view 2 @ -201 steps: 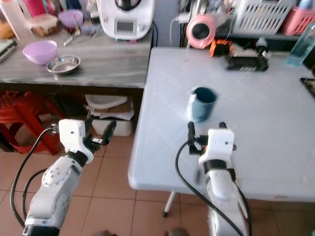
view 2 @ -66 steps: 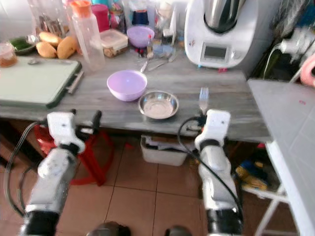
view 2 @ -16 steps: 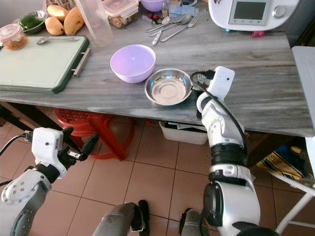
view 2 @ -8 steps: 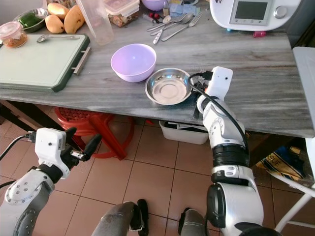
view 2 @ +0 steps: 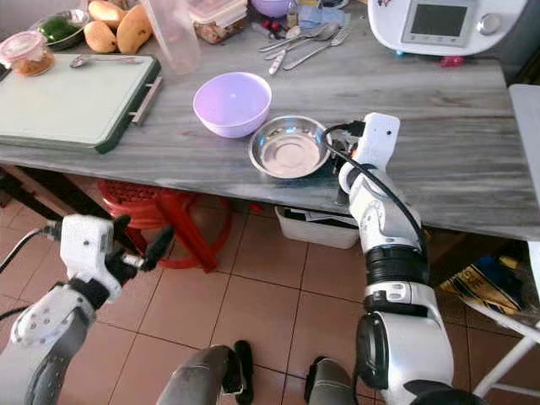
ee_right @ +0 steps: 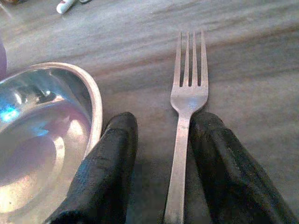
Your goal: Setting the table
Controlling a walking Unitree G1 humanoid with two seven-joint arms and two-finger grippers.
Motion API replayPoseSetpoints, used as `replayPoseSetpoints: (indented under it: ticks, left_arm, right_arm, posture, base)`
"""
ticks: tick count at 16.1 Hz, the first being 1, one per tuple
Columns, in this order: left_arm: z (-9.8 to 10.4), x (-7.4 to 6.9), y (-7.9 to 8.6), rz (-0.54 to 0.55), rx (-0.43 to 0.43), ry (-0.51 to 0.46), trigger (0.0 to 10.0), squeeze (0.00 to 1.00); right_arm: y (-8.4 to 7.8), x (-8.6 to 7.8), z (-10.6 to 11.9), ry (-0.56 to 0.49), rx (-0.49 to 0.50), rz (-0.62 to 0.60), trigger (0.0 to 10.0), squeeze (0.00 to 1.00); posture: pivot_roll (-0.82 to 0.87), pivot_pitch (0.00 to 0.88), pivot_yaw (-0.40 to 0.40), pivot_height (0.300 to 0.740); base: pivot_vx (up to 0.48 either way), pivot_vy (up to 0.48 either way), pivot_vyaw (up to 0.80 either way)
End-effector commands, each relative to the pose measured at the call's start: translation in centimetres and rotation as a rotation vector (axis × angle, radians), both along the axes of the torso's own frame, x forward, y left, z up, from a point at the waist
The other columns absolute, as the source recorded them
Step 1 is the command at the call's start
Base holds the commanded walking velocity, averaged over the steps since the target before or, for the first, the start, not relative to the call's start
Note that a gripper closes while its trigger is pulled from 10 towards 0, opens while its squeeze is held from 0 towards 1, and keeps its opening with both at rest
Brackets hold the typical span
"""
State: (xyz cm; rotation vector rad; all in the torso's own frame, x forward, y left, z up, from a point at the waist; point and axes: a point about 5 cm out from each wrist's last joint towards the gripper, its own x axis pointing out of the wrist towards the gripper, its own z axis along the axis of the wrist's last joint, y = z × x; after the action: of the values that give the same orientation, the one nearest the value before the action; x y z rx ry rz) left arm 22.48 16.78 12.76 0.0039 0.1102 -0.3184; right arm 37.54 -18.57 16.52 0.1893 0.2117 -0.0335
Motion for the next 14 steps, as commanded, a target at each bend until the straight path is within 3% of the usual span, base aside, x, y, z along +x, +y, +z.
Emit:
replayPoseSetpoints:
  ticks: [1, 4, 9, 10, 11, 12, 14]
  left_arm:
    - [0.0, 0.1, 0.1, 0.012, 0.010, 0.002, 10.0, 0.00]
    - [0.1, 0.6, -0.5, 0.011, -0.009, -0.013, 10.0, 0.00]
    - [0.4, 1.3, -0.8, 0.021, -0.029, -0.046, 10.0, 0.00]
    - [0.7, 1.7, -1.0, 0.029, -0.026, -0.068, 10.0, 0.00]
    - [0.7, 2.0, -1.0, 0.050, -0.024, -0.073, 10.0, 0.00]
    - [0.7, 2.4, -1.0, 0.068, -0.025, -0.078, 10.0, 0.00]
    - [0.7, 3.7, -1.1, 0.101, -0.039, -0.096, 10.0, 0.00]
  right_arm:
    - [-0.5, -0.4, -1.0, 0.050, -0.021, -0.022, 10.0, 1.00]
    - [-0.5, -1.0, -1.2, 0.041, -0.042, -0.032, 10.0, 1.00]
    - [-0.8, -2.3, -0.3, -0.083, -0.153, -0.081, 10.0, 1.00]
    - [-1.0, -2.6, 0.2, -0.147, -0.194, -0.103, 10.0, 0.91]
    - [-0.9, -3.0, 0.6, -0.204, -0.223, -0.114, 10.0, 0.54]
    - [-0.7, -3.3, 0.9, -0.243, -0.241, -0.118, 10.0, 0.00]
    - [-0.2, -4.0, 1.0, -0.315, -0.260, -0.134, 10.0, 0.00]
  posture:
    - [0.13, 0.178, 0.121, 0.740]
    - [0.11, 0.163, 0.113, 0.740]
    - [0.10, 0.137, 0.103, 0.740]
    - [0.09, 0.124, 0.100, 0.740]
    - [0.09, 0.113, 0.097, 0.740]
    - [0.07, 0.096, 0.092, 0.740]
    - [0.05, 0.056, 0.082, 0.740]
  base:
    - [0.000, 0.000, 0.00]
    - [0.000, 0.000, 0.00]
    - [0.000, 0.000, 0.00]
    - [0.000, 0.000, 0.00]
    - [0.000, 0.000, 0.00]
    - [0.000, 0.000, 0.00]
    - [0.000, 0.000, 0.00]
